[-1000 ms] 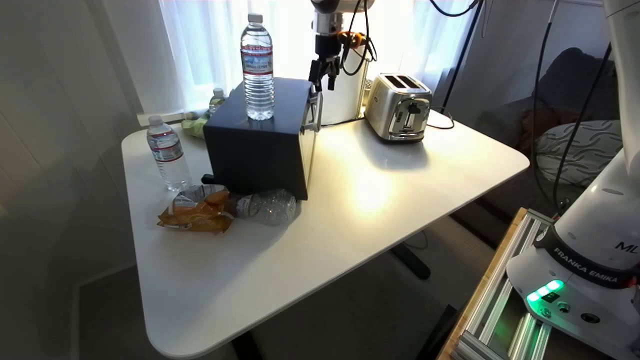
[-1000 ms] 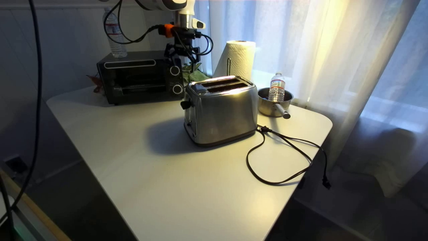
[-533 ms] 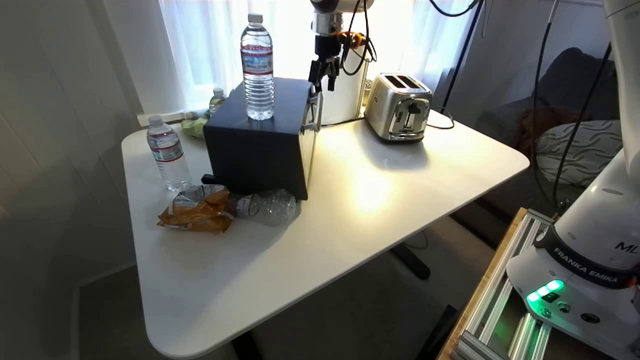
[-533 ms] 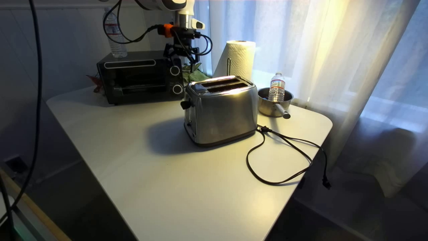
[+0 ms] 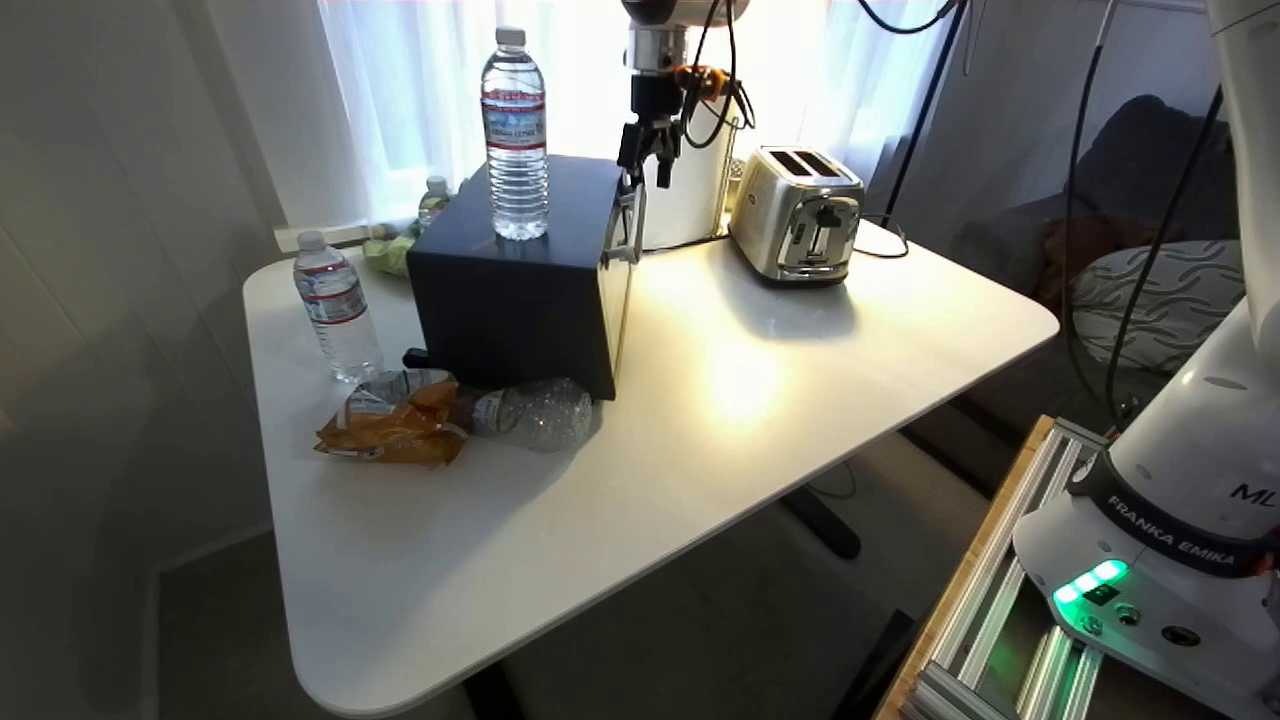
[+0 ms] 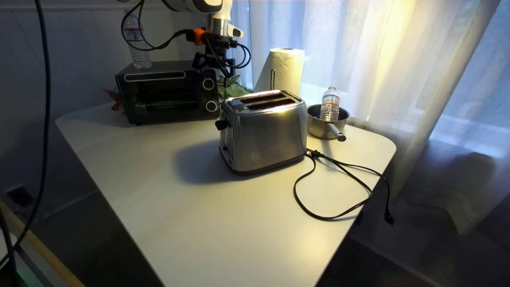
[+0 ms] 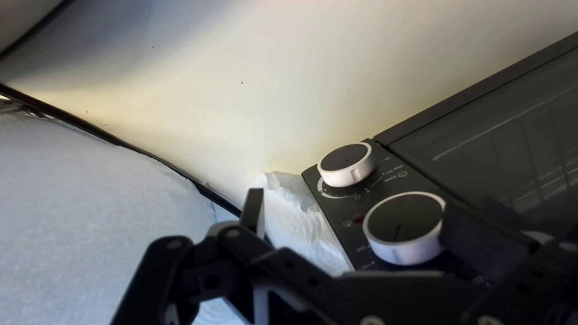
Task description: Turn the top knob on the oven to the left
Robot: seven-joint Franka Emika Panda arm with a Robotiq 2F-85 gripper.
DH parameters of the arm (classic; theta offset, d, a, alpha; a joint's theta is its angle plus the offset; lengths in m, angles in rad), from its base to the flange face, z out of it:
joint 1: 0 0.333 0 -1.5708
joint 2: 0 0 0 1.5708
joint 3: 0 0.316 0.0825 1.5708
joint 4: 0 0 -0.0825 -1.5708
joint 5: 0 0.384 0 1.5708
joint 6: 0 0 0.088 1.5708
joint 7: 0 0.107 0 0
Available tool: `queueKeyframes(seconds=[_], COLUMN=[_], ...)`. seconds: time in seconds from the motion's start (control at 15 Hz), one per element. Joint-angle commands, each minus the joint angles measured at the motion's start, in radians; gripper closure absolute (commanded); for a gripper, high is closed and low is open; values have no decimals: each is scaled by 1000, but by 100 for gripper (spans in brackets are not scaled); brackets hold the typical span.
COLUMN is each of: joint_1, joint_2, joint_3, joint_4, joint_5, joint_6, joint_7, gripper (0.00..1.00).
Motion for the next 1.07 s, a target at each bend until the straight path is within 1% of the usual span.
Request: queueKeyframes(seconds=[0.0, 1.0], joint_1=[-13, -20], joint_2=[7, 17], joint_3=[11, 11], joint_4=[0, 6], joint_5=[24, 54], joint_6=[-18, -38], joint_7=[-22, -19], gripper=[0, 0])
